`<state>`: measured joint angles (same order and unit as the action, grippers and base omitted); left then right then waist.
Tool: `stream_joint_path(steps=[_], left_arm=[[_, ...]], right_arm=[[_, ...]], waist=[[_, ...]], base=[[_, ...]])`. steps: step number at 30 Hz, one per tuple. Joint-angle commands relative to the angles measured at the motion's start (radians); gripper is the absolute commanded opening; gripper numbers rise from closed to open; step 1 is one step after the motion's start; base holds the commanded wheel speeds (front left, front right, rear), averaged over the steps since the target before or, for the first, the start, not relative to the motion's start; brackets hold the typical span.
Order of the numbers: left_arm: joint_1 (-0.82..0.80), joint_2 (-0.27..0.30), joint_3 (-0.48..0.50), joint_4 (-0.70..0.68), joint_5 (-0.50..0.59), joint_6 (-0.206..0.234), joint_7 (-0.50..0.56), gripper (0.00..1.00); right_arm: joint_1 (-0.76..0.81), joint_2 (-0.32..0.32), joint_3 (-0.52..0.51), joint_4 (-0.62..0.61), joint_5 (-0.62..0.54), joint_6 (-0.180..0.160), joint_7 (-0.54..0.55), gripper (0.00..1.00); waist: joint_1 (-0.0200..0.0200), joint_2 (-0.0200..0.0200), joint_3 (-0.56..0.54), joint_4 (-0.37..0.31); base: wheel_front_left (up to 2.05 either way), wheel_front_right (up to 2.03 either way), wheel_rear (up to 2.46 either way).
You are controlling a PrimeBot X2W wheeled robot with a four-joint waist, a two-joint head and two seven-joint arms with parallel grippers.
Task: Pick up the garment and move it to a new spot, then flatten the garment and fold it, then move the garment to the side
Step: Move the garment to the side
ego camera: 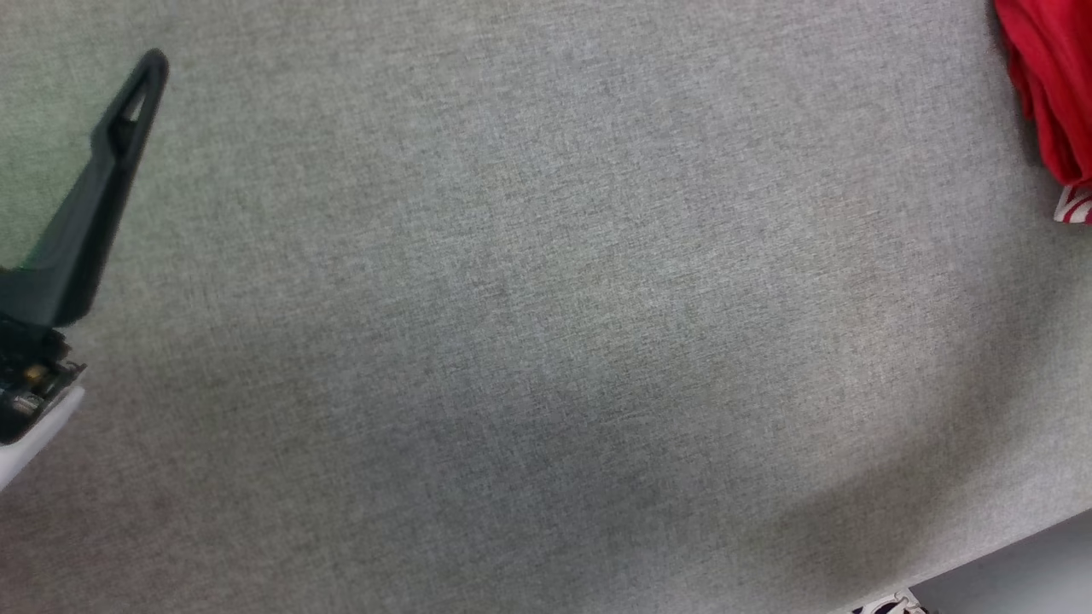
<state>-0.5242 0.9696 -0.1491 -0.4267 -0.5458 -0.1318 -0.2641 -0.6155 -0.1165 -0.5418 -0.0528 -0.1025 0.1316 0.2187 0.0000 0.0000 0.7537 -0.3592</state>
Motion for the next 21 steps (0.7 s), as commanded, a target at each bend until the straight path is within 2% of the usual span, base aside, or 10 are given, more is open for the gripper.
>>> stream_joint_path(steps=[1, 9, 10, 11, 15, 21], left_arm=[[0.011, 0.001, 0.004, 0.003, -0.005, 0.003, 0.001, 1.0], [0.015, -0.006, 0.003, 0.014, -0.005, 0.003, 0.001, 1.0], [0.016, -0.006, 0.002, 0.016, -0.005, 0.003, 0.001, 1.0], [0.017, -0.007, 0.0, 0.018, -0.006, 0.003, 0.001, 1.0], [0.019, -0.006, 0.003, 0.023, -0.01, 0.003, 0.001, 1.0], [0.041, 0.004, 0.011, 0.027, -0.016, 0.003, 0.001, 1.0]], right_arm=[[-0.017, 0.003, 0.001, 0.012, -0.008, -0.002, -0.01, 0.0], [-0.04, 0.01, -0.015, 0.044, -0.063, -0.002, -0.036, 0.0], [-0.044, 0.011, -0.015, 0.047, -0.069, -0.002, -0.037, 0.08], [-0.048, 0.011, -0.015, 0.049, -0.078, -0.002, -0.036, 0.2], [-0.052, 0.014, -0.025, 0.053, -0.145, -0.002, -0.029, 0.0], [-0.076, 0.052, -0.063, 0.069, -0.307, -0.002, -0.028, 0.0]], waist=[[0.0, 0.0, 0.0, 0.002], [0.0, 0.0, -0.007, 0.009], [0.0, 0.0, -0.008, 0.01], [0.0, 0.0, -0.009, 0.011], [0.0, 0.0, -0.007, 0.015], [0.0, 0.0, 0.003, 0.007]], base=[[0.0, 0.0, 0.0], [0.0, 0.0, 0.0], [0.0, 0.0, 0.0], [0.0, 0.0, 0.0], [0.0, 0.0, 0.0], [0.0, 0.0, 0.0]])
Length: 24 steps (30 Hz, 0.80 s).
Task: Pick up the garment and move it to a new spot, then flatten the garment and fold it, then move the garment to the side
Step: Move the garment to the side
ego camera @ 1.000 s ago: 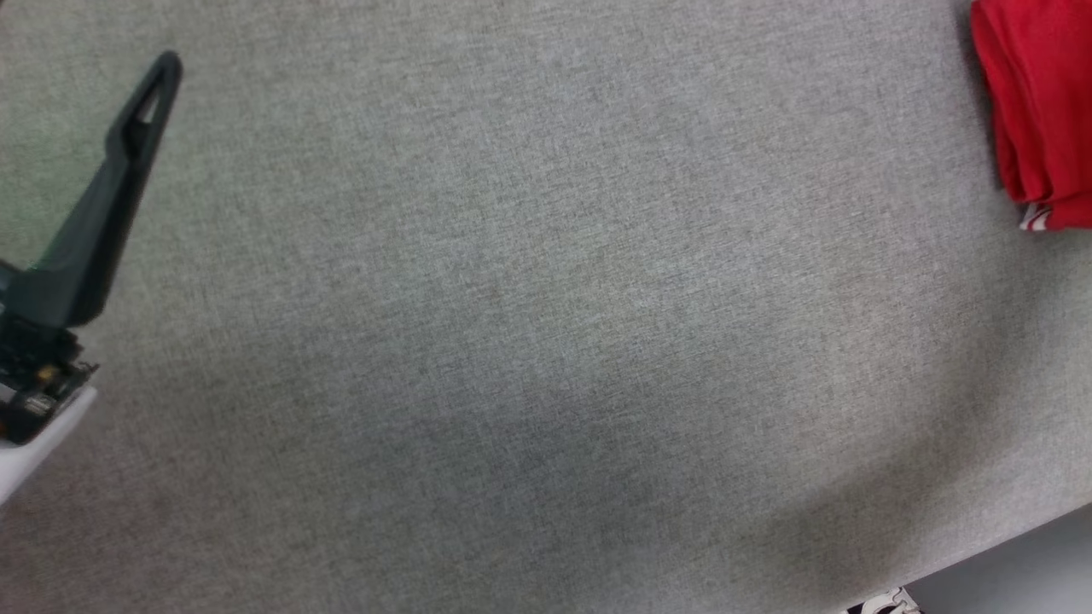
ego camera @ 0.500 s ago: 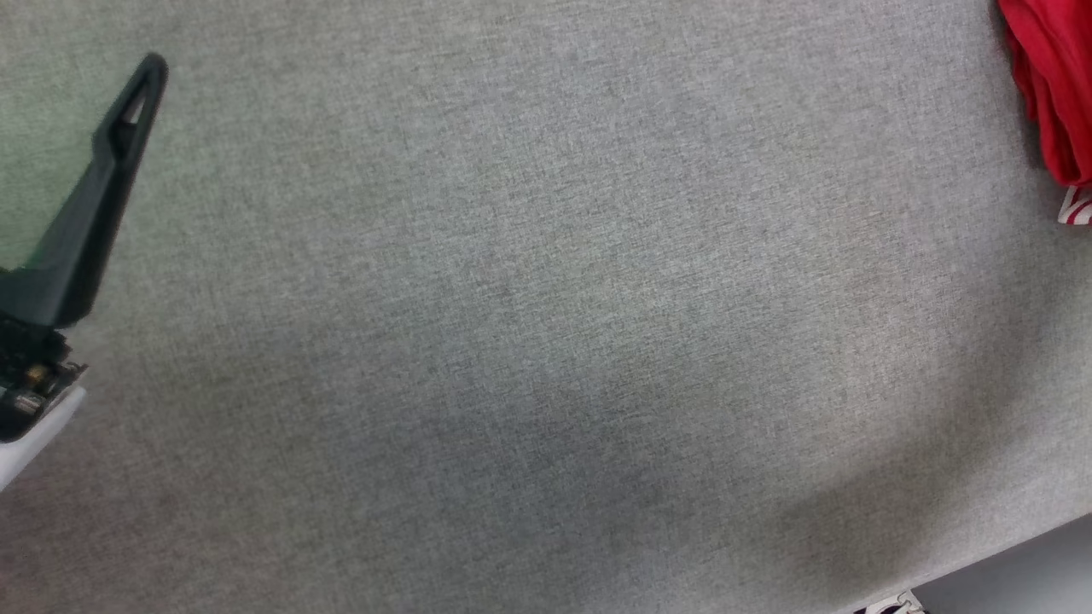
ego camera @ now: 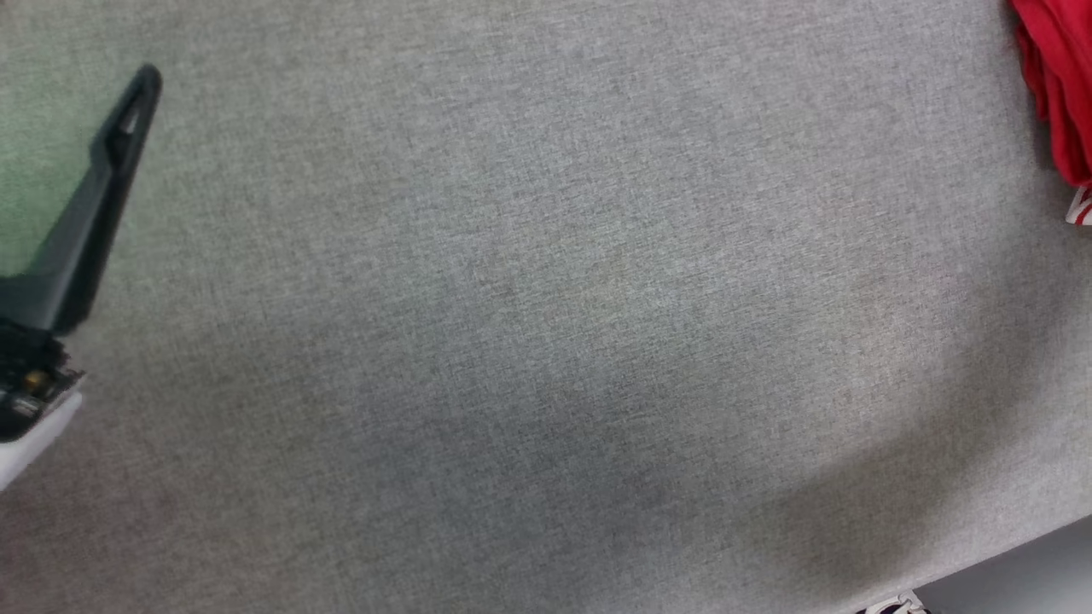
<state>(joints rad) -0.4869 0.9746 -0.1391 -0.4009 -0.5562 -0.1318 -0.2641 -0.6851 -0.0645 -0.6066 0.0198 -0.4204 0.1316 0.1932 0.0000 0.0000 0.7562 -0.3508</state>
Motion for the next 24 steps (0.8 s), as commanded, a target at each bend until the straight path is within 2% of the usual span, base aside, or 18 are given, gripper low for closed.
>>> stream_joint_path(steps=[1, 4, 10, 18, 23, 24], left_arm=[[0.008, -0.001, 0.001, 0.001, -0.005, 0.003, 0.001, 1.0], [0.016, -0.008, -0.007, -0.006, -0.004, 0.003, 0.001, 1.0], [0.023, -0.006, -0.008, -0.003, -0.008, 0.003, 0.001, 1.0], [0.046, 0.009, 0.009, 0.001, -0.009, 0.003, 0.001, 1.0], [0.044, 0.003, 0.004, -0.001, -0.004, 0.003, 0.001, 1.0], [0.042, 0.001, 0.002, -0.001, -0.004, 0.003, 0.001, 1.0]], right_arm=[[-0.012, 0.006, -0.007, 0.004, -0.011, -0.002, -0.006, 0.0], [-0.033, 0.012, -0.05, 0.031, -0.049, -0.002, -0.023, 0.0], [-0.057, 0.015, -0.117, 0.121, -0.011, -0.002, -0.085, 0.0], [-0.103, 0.015, -0.117, 0.261, 0.01, -0.002, -0.193, 0.0], [-0.129, 0.015, -0.133, 0.329, -0.019, -0.002, -0.228, 0.0], [-0.132, 0.015, -0.137, 0.341, -0.024, -0.002, -0.231, 0.11]], waist=[[0.0, 0.0, 0.0, -0.002], [0.0, 0.0, -0.003, 0.007], [0.0, 0.0, 0.003, 0.036], [0.0, 0.0, 0.011, 0.044], [0.0, 0.0, 0.002, 0.043], [0.0, 0.0, -0.001, 0.043]], base=[[0.0, 0.0, 0.0], [0.0, 0.0, 0.0], [0.0, 0.0, 0.0], [0.0, 0.0, 0.0], [0.0, 0.0, 0.0], [0.0, 0.0, 0.0]])
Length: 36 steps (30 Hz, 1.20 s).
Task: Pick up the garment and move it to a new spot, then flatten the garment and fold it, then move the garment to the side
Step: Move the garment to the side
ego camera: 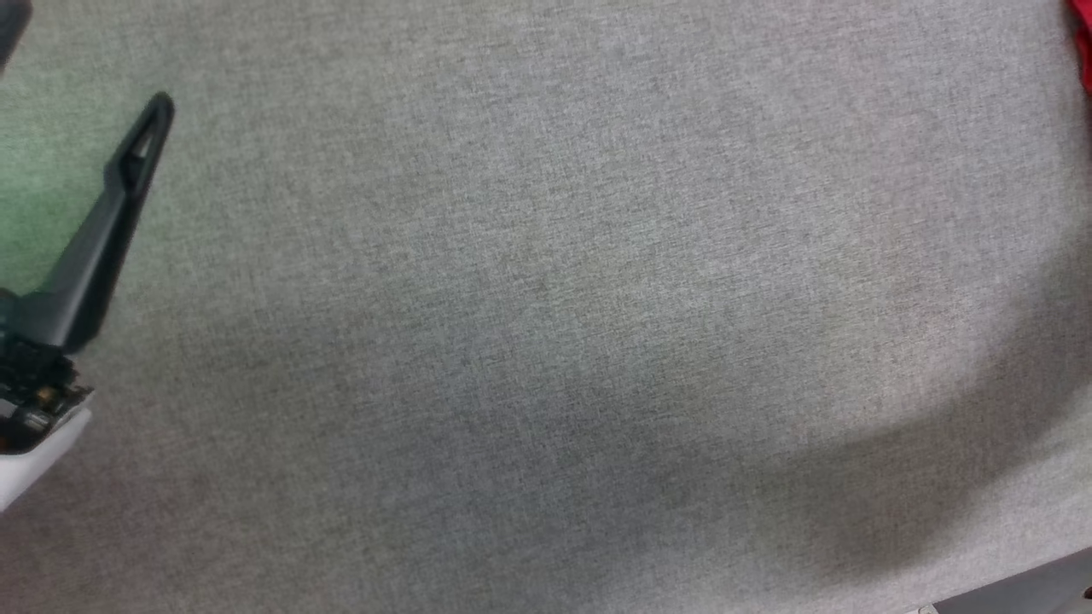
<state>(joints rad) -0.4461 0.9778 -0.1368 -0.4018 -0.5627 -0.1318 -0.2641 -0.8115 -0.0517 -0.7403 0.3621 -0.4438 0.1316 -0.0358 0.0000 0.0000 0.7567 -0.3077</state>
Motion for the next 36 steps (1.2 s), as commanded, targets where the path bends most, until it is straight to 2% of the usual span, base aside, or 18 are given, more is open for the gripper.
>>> stream_joint_path(steps=[1, 2, 6, 12, 17, 24, 30, 36], left_arm=[[-0.001, -0.004, -0.002, 0.001, 0.004, 0.003, 0.001, 1.0], [-0.002, -0.008, -0.002, 0.002, 0.004, 0.003, 0.001, 1.0], [-0.001, -0.031, -0.009, 0.013, 0.008, 0.003, 0.001, 1.0], [0.019, -0.125, -0.031, 0.076, 0.012, 0.003, 0.001, 1.0], [0.05, -0.209, -0.054, 0.138, 0.029, 0.003, 0.001, 1.0], [0.091, -0.326, -0.064, 0.211, 0.045, 0.003, 0.001, 1.0], [0.141, -0.407, -0.063, 0.287, 0.054, 0.003, 0.001, 1.0], [0.208, -0.477, -0.034, 0.369, 0.064, 0.003, 0.001, 1.0]], right_arm=[[-0.008, 0.002, -0.007, 0.01, -0.006, -0.002, -0.008, 0.47], [-0.011, 0.002, -0.009, 0.018, -0.012, -0.002, -0.012, 0.99], [0.003, 0.002, -0.005, 0.036, -0.033, -0.002, -0.032, 1.0], [0.067, 0.001, 0.08, 0.003, -0.028, -0.002, -0.046, 1.0], [0.113, 0.0, 0.155, -0.072, 0.007, -0.002, -0.026, 1.0], [0.186, -0.047, 0.308, -0.163, 0.087, -0.002, 0.048, 1.0], [0.245, -0.036, 0.431, -0.144, 0.165, -0.002, 0.072, 1.0], [0.323, -0.017, 0.517, -0.078, 0.219, -0.002, 0.0, 1.0]], waist=[[0.0, 0.0, -0.005, 0.0], [0.0, 0.0, -0.01, -0.001], [0.0, 0.0, -0.037, 0.001], [0.0, 0.0, -0.132, 0.032], [0.0, 0.0, -0.219, 0.075], [0.0, 0.0, -0.328, 0.144], [0.0, 0.0, -0.412, 0.205], [0.0, 0.0, -0.486, 0.26]], base=[[0.0, 0.0, 0.0], [0.0, 0.0, 0.0], [0.0, 0.0, 0.0], [0.0, 0.0, 0.0], [0.0, 0.0, 0.0], [0.0, 0.0, 0.0], [0.0, 0.0, 0.0], [0.0, 0.0, 0.0]])
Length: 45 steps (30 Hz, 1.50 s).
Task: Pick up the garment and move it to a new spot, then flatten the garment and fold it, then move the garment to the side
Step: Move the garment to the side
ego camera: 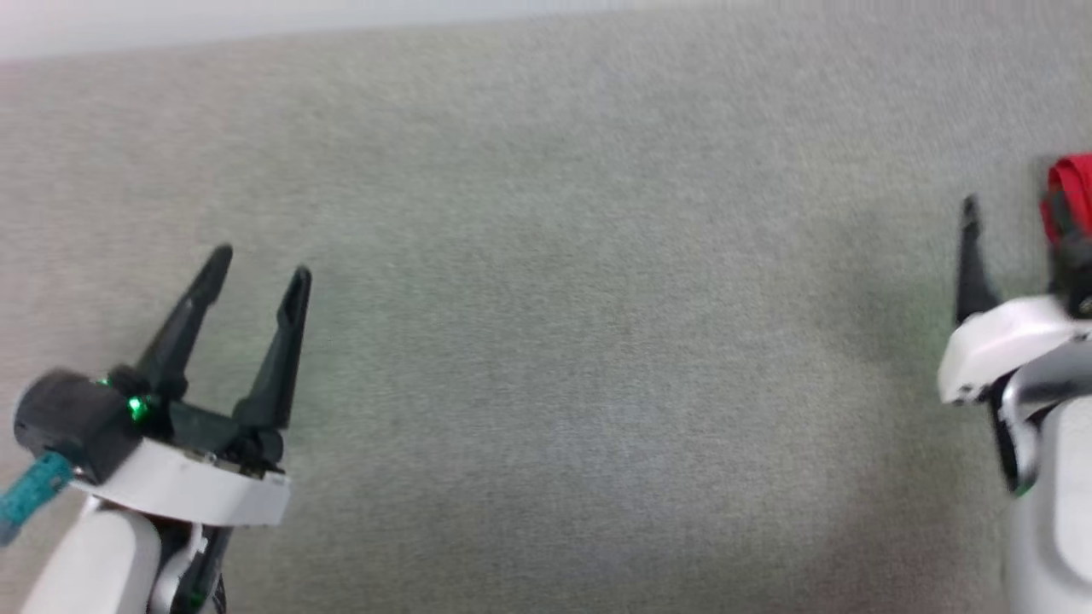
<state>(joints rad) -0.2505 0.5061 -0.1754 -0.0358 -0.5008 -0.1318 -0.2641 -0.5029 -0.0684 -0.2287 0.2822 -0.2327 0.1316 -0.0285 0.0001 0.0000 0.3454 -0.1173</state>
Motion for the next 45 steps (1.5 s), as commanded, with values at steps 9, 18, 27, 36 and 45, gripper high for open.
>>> stream_joint_path(steps=[9, 18, 27, 36, 45], left_arm=[[0.134, -0.093, 0.09, 0.109, 0.024, 0.003, 0.001, 1.0], [0.229, -0.16, 0.159, 0.121, 0.051, 0.003, 0.001, 1.0], [0.302, -0.199, 0.201, 0.081, 0.09, 0.003, 0.001, 1.0], [0.386, -0.218, 0.232, 0.035, 0.123, 0.003, 0.001, 1.0], [0.452, -0.246, 0.245, -0.007, 0.135, 0.003, 0.001, 1.0]], right_arm=[[0.115, 0.015, 0.087, 0.117, 0.086, -0.002, -0.171, 1.0], [0.198, 0.018, 0.113, 0.113, 0.199, -0.002, -0.226, 1.0], [0.315, 0.019, 0.117, 0.016, 0.263, -0.002, -0.235, 1.0], [0.438, 0.019, 0.114, -0.079, 0.3, -0.002, -0.232, 1.0], [0.536, 0.019, 0.094, -0.17, 0.344, -0.002, -0.22, 1.0]], waist=[[-0.0001, 0.0, -0.175, 0.114], [-0.0001, 0.0, -0.239, 0.137], [-0.0001, 0.0, -0.292, 0.141], [-0.0001, 0.0, -0.339, 0.147], [-0.0001, 0.0, -0.348, 0.152]], base=[[0.0, 0.0, 0.0], [0.0, 0.0, 0.0], [0.0, 0.0, 0.0], [0.0, 0.0, 0.0], [0.0, 0.0, 0.0]])
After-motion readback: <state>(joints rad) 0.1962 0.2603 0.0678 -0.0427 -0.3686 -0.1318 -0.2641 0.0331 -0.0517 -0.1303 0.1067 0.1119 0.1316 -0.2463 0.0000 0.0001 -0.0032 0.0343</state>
